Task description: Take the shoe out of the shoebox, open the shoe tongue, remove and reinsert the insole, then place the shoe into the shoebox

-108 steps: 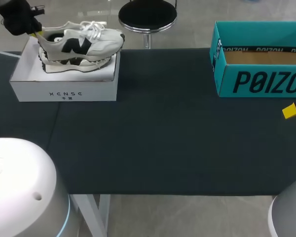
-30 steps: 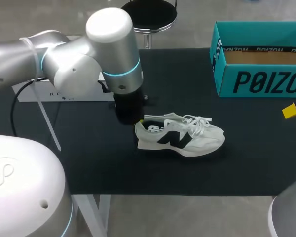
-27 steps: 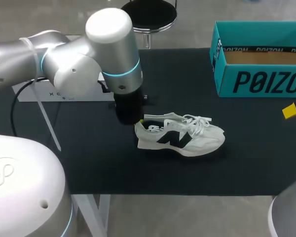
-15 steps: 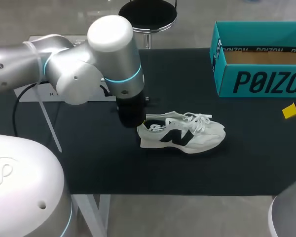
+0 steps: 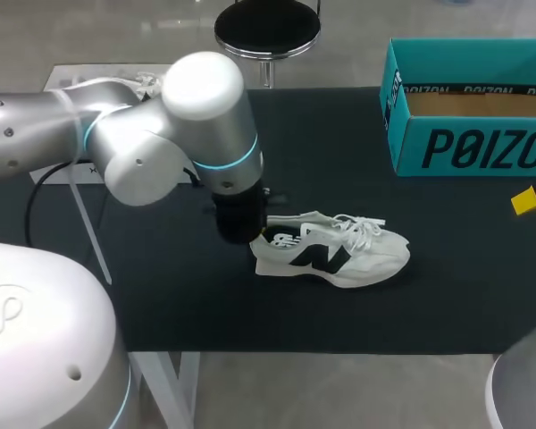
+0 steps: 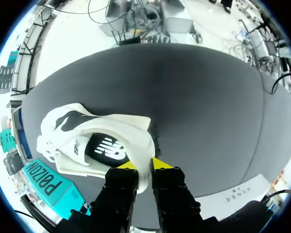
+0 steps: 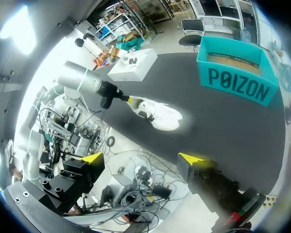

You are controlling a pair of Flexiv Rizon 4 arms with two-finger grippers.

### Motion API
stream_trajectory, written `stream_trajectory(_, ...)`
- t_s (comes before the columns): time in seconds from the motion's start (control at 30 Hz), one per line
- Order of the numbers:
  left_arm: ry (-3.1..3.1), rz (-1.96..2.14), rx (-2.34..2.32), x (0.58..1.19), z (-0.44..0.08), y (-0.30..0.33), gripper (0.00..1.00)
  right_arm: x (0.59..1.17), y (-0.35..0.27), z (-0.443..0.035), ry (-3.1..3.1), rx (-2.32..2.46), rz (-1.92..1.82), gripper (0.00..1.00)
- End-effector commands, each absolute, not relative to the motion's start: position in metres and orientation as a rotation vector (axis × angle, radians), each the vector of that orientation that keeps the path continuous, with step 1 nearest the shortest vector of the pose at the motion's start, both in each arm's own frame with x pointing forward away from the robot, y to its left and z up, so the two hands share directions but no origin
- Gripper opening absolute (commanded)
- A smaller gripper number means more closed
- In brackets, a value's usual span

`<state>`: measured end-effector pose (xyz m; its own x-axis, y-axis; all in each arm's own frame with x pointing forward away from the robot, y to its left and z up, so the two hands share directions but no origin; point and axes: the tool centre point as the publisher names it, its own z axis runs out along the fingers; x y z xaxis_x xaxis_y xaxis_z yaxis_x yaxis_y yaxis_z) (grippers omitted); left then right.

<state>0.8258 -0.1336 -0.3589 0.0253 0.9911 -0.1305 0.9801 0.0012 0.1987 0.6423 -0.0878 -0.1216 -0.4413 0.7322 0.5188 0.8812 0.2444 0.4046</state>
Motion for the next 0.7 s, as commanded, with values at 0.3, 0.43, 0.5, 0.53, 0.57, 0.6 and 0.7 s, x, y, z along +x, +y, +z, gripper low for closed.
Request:
stream_trajectory(0.3,2.16,0.089,1.949,0.853,-0.337,-0.125,1.0,0.636,-0.088,-0.124,-2.293,-1.525,-0.99,1.0)
stream_trajectory(0.43,2.306,0.036,1.853,0.875,-0.317,-0.107,1.0,0.636,-0.088,-0.124,-2.293,-1.525,-0.99,1.0)
stream_trajectory(0.5,2.418,-0.009,1.8,0.886,-0.31,-0.095,1.0,0.636,-0.088,-0.124,-2.293,-1.525,-0.99,1.0)
stream_trajectory(0.53,2.483,-0.053,1.78,0.892,-0.307,-0.088,1.0,0.636,-0.088,-0.124,-2.293,-1.525,-0.99,1.0)
stream_trajectory(0.57,2.554,-0.103,1.751,0.897,-0.305,-0.08,1.0,0.636,-0.088,-0.124,-2.293,-1.525,-0.99,1.0)
stream_trajectory(0.6,2.638,-0.172,1.716,0.903,-0.304,-0.072,1.0,0.636,-0.088,-0.124,-2.293,-1.525,-0.99,1.0)
stream_trajectory(0.7,2.813,-0.384,1.592,0.917,-0.304,-0.048,1.0,0.636,-0.088,-0.124,-2.293,-1.525,-0.99,1.0)
